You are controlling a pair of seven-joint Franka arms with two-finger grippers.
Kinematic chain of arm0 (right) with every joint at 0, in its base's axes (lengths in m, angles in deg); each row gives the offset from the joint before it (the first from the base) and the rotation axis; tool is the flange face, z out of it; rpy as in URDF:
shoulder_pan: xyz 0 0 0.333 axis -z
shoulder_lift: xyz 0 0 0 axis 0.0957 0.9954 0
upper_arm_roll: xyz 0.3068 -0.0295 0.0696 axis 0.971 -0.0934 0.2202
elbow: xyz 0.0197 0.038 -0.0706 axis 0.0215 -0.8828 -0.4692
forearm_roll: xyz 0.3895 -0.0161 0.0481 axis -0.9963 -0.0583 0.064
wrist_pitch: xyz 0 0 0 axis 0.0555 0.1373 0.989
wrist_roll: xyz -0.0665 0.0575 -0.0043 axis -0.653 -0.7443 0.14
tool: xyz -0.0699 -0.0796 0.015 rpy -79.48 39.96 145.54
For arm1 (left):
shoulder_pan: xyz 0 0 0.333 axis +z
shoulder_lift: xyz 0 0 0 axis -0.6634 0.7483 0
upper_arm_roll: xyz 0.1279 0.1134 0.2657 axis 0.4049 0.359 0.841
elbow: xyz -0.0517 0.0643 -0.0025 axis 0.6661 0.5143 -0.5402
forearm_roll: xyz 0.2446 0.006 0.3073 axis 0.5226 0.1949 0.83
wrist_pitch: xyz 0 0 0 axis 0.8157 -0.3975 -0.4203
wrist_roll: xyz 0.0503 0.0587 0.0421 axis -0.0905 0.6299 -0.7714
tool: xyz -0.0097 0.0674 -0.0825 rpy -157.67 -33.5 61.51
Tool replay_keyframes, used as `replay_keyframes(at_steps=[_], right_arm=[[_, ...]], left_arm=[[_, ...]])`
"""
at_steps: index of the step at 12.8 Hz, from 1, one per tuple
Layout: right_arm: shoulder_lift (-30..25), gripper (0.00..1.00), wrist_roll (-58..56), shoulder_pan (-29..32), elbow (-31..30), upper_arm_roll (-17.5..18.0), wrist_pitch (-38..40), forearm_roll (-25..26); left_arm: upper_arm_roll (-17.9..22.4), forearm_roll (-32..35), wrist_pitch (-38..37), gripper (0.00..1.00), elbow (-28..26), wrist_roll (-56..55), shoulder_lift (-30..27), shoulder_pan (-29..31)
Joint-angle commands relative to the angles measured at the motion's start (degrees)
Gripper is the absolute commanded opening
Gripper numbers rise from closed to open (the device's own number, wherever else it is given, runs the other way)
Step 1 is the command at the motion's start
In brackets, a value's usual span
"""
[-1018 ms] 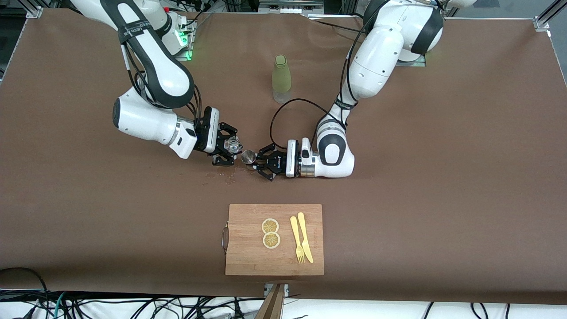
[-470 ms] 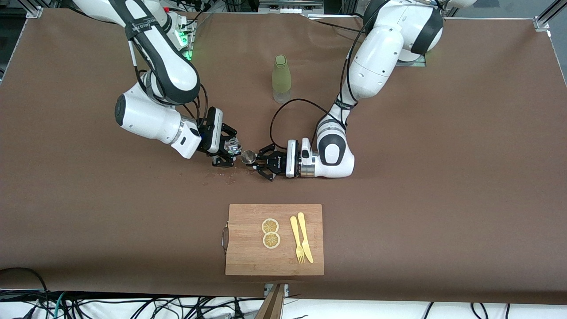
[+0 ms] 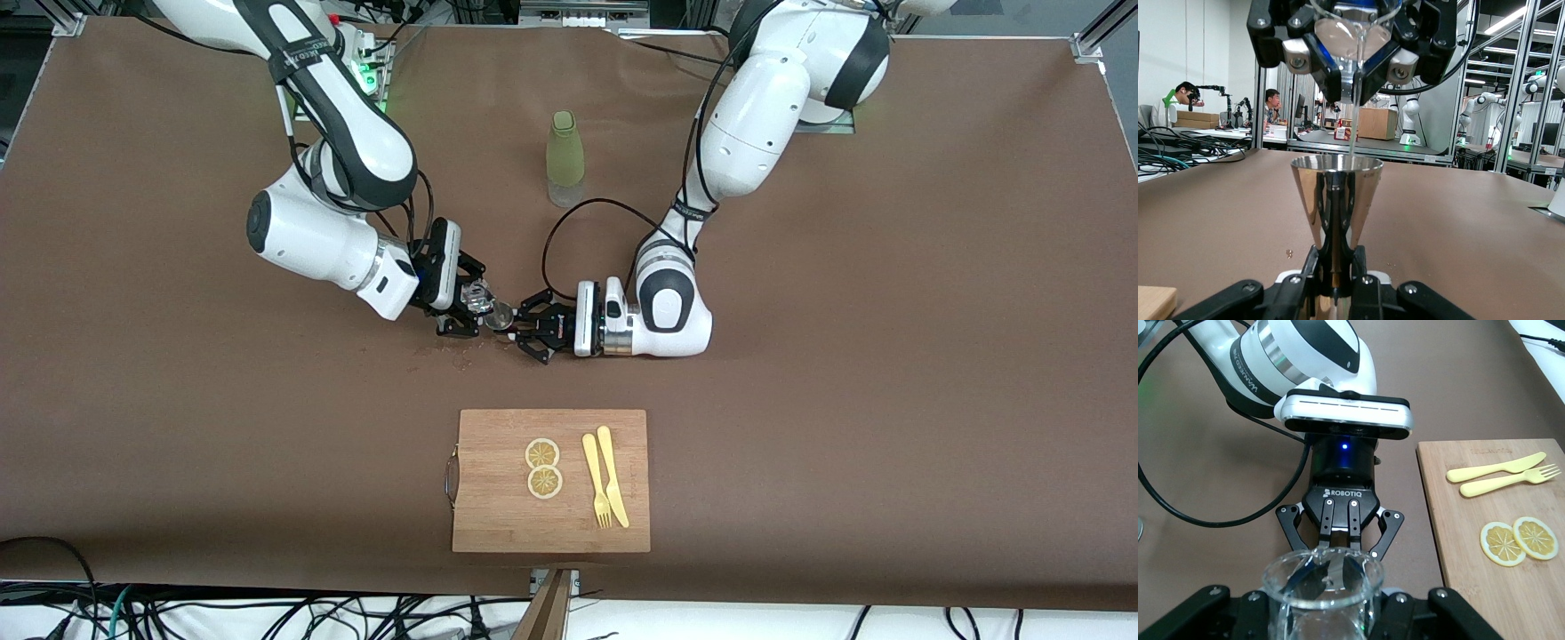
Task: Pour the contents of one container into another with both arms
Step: 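Tilt the glass cup with the right gripper, pouring into the jigger, then move the glass cup and jigger apart back toward their spots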
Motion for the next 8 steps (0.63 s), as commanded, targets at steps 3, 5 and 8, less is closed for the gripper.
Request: replay_keyframes(at_steps=[3,5,8], right_arm=[[0.4,0.15,1.7,-0.1,1.1,0.2,-0.5,0.9],[0.3,0.15,1.3,0.5,1.1,0.2,-0.3,-0.7],[-0.2,0.15,0.2,2.1,0.9,0.2,1.6,-4.9]], left_arm=[[0.3,-2.2,1.5,0.0,2.0,1.8,1.0,-0.6],[0.3,-2.2,1.5,0.0,2.0,1.8,1.0,-0.6],[0.5,-1.6,1.1,0.0,1.4,1.9,0.4,-0.3]])
